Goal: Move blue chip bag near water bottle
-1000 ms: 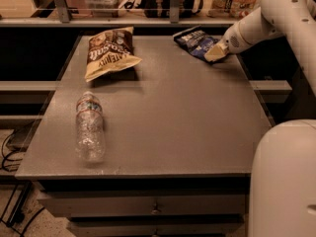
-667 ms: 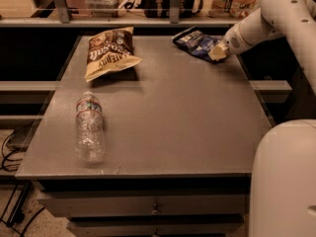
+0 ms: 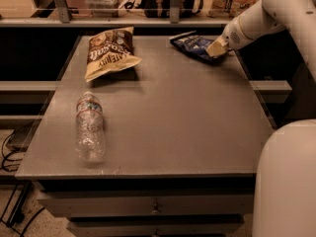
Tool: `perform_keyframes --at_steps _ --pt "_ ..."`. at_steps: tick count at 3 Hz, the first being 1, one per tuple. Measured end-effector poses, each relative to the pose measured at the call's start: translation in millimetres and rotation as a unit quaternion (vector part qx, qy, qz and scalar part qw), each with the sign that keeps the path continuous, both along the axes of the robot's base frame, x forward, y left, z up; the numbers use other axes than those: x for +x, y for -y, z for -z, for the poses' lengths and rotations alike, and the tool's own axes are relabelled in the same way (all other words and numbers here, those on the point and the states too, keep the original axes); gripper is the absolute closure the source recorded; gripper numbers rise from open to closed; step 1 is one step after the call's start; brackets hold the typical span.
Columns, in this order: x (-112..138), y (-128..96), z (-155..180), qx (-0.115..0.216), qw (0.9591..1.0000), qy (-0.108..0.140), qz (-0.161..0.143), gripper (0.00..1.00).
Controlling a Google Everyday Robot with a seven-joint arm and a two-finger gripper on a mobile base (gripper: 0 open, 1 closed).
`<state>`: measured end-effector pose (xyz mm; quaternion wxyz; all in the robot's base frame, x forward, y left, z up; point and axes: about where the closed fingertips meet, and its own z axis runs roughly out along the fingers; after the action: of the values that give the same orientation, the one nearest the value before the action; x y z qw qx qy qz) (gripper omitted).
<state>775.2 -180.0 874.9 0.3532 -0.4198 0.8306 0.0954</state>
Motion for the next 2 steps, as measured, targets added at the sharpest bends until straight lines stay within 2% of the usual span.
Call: perform_keyframes --at_steps 1,2 --pt "-31 -21 -22 -0.012 0.9985 -0.001 -0.054 1.0" --pt "-75 -32 -40 -0.041 0.9938 0.0 -0.103 1.0"
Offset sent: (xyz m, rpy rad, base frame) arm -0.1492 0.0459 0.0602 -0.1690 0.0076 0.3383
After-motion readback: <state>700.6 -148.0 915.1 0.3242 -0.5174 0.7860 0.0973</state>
